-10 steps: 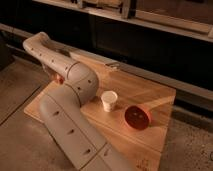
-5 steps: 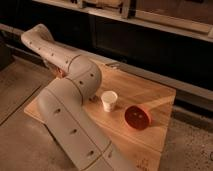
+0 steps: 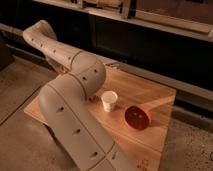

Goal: Place the pepper on the white sponge

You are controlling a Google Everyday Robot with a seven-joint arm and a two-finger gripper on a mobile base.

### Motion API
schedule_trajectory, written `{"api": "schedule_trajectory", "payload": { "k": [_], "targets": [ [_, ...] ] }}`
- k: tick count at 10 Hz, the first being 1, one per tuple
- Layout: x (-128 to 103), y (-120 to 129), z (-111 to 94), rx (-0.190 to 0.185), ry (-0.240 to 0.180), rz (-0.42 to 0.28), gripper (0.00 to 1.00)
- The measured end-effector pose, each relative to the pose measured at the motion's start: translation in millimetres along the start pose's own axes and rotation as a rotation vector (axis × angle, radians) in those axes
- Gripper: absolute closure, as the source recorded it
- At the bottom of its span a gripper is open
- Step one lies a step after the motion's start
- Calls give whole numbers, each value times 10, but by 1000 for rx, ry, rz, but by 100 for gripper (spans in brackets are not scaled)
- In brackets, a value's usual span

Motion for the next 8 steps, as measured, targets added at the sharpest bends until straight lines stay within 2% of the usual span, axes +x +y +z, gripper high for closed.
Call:
{"api": "schedule_trajectory", "payload": {
  "k": [1, 3, 6, 8],
  "targets": [
    [43, -184, -12, 6, -1, 16, 100],
    [115, -393, -56, -13, -9, 43, 100],
    [238, -575, -127, -23, -21, 55, 100],
    [394, -730, -158, -10, -19, 57, 100]
  ]
}}
